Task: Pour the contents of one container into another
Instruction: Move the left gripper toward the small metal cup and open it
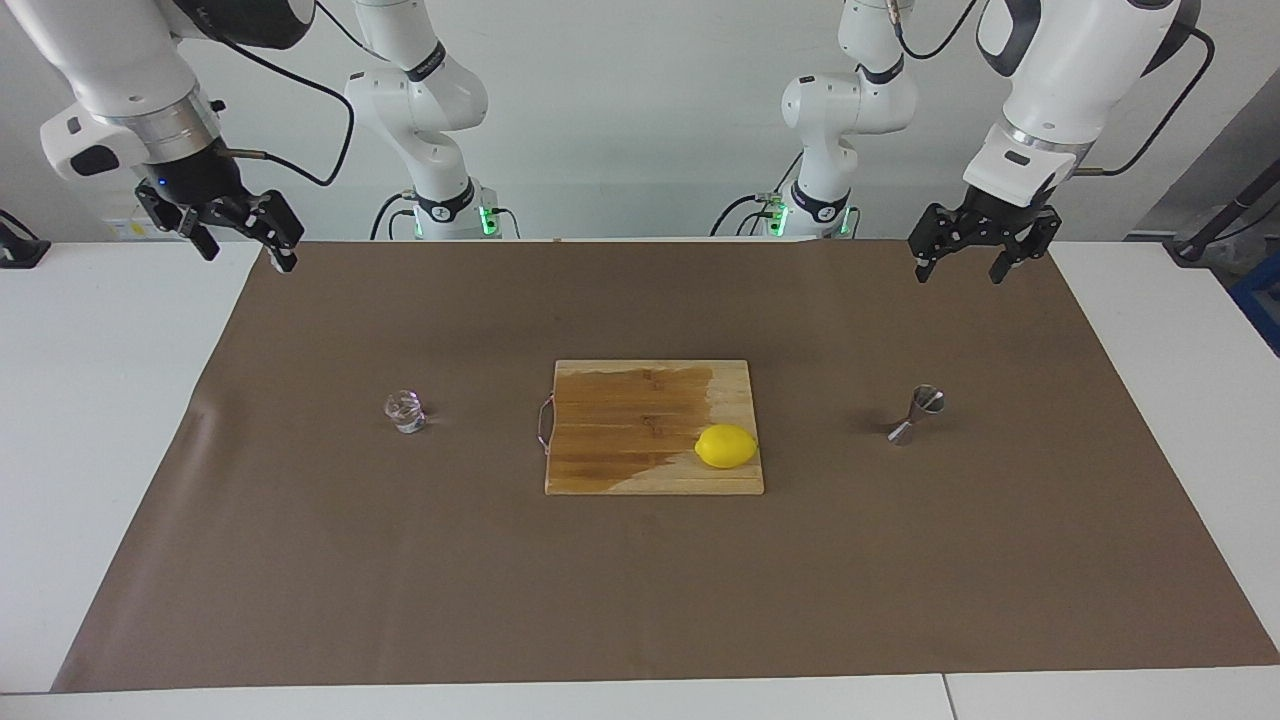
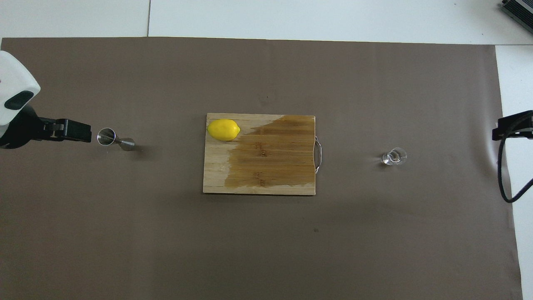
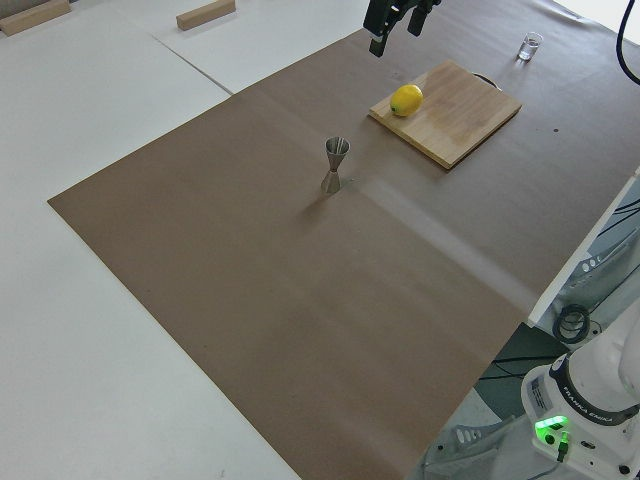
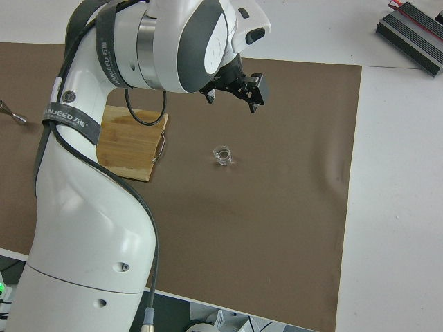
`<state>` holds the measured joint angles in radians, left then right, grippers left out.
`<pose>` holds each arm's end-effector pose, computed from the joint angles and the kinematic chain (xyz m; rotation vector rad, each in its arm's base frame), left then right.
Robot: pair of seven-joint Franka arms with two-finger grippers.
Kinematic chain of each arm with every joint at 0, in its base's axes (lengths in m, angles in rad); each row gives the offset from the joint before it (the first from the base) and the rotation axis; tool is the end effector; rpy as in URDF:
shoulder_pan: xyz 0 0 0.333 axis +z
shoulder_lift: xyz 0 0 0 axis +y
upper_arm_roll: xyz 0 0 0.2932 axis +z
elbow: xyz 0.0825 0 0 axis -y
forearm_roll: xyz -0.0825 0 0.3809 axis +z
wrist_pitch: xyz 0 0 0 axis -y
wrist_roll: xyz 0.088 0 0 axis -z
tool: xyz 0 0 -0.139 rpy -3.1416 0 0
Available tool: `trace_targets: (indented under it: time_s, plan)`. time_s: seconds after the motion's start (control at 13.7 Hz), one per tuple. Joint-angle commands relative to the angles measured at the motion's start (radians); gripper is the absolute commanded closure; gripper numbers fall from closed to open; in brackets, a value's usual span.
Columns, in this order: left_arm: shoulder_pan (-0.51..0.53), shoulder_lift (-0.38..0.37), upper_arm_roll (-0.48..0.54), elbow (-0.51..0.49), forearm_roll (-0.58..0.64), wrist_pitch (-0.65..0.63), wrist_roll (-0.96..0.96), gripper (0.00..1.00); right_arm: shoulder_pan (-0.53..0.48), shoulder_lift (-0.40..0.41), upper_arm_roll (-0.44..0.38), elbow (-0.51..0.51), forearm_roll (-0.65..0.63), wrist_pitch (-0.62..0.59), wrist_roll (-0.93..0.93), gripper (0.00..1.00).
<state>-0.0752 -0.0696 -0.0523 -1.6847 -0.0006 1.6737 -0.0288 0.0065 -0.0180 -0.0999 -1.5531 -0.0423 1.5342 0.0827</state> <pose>0.5376 -0.0698 0.5631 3.1349 -0.1547 0.0919 0.5398 -0.0571 0.5847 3.0889 -0.2750 -0.0019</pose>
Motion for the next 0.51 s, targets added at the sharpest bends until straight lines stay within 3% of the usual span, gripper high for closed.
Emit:
trace_targets:
  time_s: [0.0,0.15,0.44]
  plan:
    - [-0.015,-0.025,0.012,-0.023,-0.001,-0.011,0.009,0.00,-0.008,-0.020,0.005,-0.021,0.016,-0.003,-0.012,0.00]
    - [-0.023,-0.024,0.012,-0.027,-0.004,-0.009,-0.011,0.00,-0.008,-0.020,0.005,-0.021,0.016,-0.003,-0.011,0.00]
    - [0.047,0.030,0.017,0.003,-0.137,-0.067,-0.011,0.00,-0.008,-0.019,0.005,-0.021,0.016,-0.003,-0.012,0.00]
